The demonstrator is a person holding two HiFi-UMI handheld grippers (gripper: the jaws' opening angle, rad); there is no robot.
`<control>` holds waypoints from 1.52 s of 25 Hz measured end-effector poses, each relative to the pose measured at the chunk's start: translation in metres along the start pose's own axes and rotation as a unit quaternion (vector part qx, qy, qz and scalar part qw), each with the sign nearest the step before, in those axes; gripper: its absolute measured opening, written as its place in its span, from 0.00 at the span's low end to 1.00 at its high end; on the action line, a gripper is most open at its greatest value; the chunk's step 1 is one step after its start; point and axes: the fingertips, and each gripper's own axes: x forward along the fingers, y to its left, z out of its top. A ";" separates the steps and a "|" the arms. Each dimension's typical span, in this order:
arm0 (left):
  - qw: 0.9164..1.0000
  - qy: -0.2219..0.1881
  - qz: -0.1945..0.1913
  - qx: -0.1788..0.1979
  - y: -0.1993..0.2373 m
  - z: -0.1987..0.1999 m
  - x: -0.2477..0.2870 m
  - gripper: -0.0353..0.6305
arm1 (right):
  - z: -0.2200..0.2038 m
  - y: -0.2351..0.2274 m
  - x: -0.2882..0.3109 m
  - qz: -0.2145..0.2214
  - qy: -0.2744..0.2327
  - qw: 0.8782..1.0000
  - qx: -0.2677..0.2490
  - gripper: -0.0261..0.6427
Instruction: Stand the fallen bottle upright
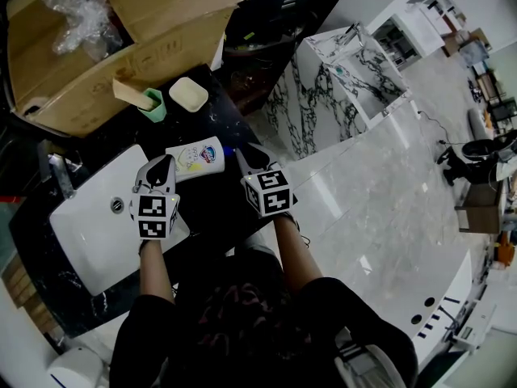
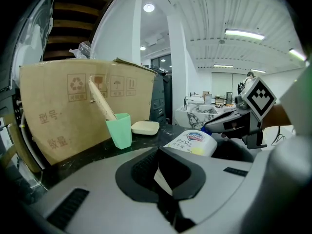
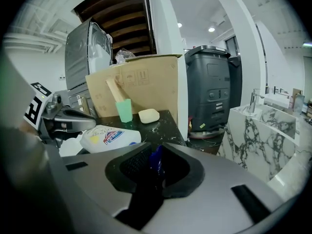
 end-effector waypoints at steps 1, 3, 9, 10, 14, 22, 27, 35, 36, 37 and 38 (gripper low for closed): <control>1.000 -0.001 -0.002 -0.001 -0.001 0.000 0.000 0.08 | 0.001 -0.001 -0.001 -0.002 -0.003 1.000 0.000 0.16; 1.000 -0.003 -0.006 -0.003 -0.002 0.000 0.001 0.08 | 0.006 -0.003 -0.003 -0.005 -0.010 1.000 0.001 0.16; 1.000 -0.011 -0.020 -0.003 -0.011 0.003 0.004 0.08 | 0.033 -0.007 -0.018 -0.014 -0.038 0.999 -0.025 0.16; 1.000 -0.012 -0.023 -0.003 -0.014 0.005 0.005 0.08 | 0.040 -0.008 -0.021 -0.016 -0.044 0.998 -0.030 0.16; 0.999 -0.011 -0.030 0.001 -0.021 0.007 0.006 0.08 | 0.065 -0.005 -0.032 -0.017 -0.063 0.996 -0.056 0.17; 0.999 -0.013 -0.038 -0.007 -0.025 0.007 0.009 0.08 | 0.102 0.019 -0.049 -0.003 -0.098 0.990 -0.101 0.18; 0.999 -0.007 -0.044 -0.009 -0.027 0.002 0.013 0.08 | 0.121 0.034 -0.054 0.011 -0.122 0.984 -0.126 0.19; 0.999 0.028 -0.042 -0.004 -0.027 -0.018 0.017 0.08 | 0.144 0.087 -0.061 0.060 -0.139 0.972 -0.182 0.20; 0.999 0.028 -0.043 -0.008 -0.027 -0.020 0.017 0.08 | 0.145 0.093 -0.062 0.066 -0.140 0.970 -0.189 0.21; 0.999 0.029 -0.044 -0.012 -0.027 -0.022 0.016 0.08 | 0.145 0.100 -0.062 0.072 -0.141 0.968 -0.196 0.21; 0.998 0.031 -0.044 -0.015 -0.027 -0.024 0.016 0.08 | 0.145 0.107 -0.063 0.079 -0.142 0.966 -0.201 0.21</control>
